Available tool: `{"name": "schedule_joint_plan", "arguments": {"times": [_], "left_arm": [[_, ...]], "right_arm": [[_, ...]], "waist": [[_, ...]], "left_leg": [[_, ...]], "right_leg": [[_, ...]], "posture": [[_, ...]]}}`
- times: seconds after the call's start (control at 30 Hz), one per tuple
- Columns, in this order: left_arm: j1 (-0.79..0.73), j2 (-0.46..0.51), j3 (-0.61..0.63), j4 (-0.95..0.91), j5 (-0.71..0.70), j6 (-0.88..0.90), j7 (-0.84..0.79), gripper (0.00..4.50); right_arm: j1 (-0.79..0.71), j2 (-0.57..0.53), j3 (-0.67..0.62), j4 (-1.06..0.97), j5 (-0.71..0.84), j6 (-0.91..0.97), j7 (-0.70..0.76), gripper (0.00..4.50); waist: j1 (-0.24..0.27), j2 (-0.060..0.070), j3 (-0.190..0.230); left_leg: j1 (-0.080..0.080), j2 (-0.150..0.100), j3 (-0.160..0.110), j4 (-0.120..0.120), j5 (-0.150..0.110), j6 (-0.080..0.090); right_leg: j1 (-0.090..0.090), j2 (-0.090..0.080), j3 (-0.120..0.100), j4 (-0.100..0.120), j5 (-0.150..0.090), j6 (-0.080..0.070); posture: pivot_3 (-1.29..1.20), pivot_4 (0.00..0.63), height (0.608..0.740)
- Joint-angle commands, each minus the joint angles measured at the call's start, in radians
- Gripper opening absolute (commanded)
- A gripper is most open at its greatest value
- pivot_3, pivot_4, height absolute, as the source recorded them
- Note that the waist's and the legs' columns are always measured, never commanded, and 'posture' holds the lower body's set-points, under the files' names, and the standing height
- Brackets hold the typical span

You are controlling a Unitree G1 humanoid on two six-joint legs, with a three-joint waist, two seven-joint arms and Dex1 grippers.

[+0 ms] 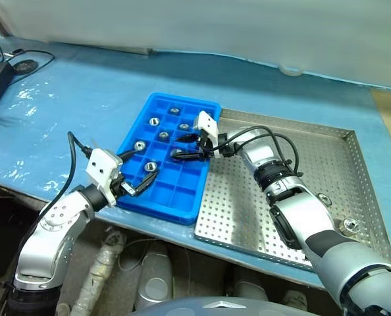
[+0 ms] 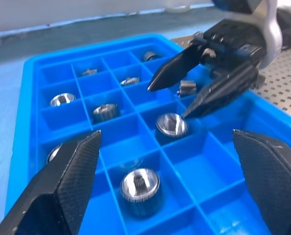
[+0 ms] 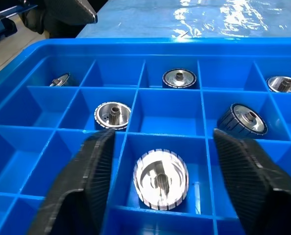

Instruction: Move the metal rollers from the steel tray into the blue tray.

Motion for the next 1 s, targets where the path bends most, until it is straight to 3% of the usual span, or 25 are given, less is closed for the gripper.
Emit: {"name": "schedule_joint_plan", "arguments": {"times": [0.03,0.33,0.57,0.73,1.0], "left_arm": [[-0.046,0.009,-0.024,0.027,-0.019,-0.011,-0.029,4.50],[-0.282,-0.037,-0.173,0.290,0.004,-0.090,-0.173,4.50],[-0.450,-0.096,-0.256,0.508,0.018,-0.169,-0.311,4.50],[-0.539,-0.141,-0.294,0.646,0.035,-0.226,-0.389,4.50],[-0.612,-0.205,-0.320,0.767,0.058,-0.283,-0.462,4.50]], "right_arm": [[0.018,-0.056,-0.055,-0.073,0.014,-0.006,-0.016,4.29],[0.208,-0.235,-0.141,-0.374,0.030,0.148,-0.083,4.29],[0.470,-0.381,-0.263,-0.709,0.075,0.346,-0.204,4.29],[0.625,-0.449,-0.370,-0.867,0.110,0.451,-0.288,4.29],[0.785,-0.488,-0.465,-0.992,0.173,0.547,-0.346,4.29]], "waist": [[-0.001,0.000,0.000],[-0.043,0.000,0.000],[-0.127,0.000,0.000],[-0.192,0.000,0.000],[-0.239,0.000,0.000]], "left_leg": [[0.000,0.000,0.000,0.000,0.000,0.000],[0.001,-0.001,0.000,0.001,0.002,-0.003],[0.003,-0.002,0.001,0.001,0.004,-0.006],[0.007,-0.002,0.005,0.000,0.004,-0.006],[0.011,-0.002,0.010,0.000,0.001,0.000]], "right_leg": [[0.000,0.000,0.000,0.000,0.000,0.000],[0.001,0.000,0.001,0.002,0.000,0.000],[0.001,0.001,0.003,0.001,0.001,0.001],[0.001,0.001,0.008,0.001,0.001,0.001],[0.002,0.001,0.012,0.000,0.001,0.001]], "posture": [[0.42,0.150,0.740],[0.16,0.150,0.740],[-0.06,0.150,0.740],[-0.18,0.150,0.740],[-0.27,0.150,0.740]]}}
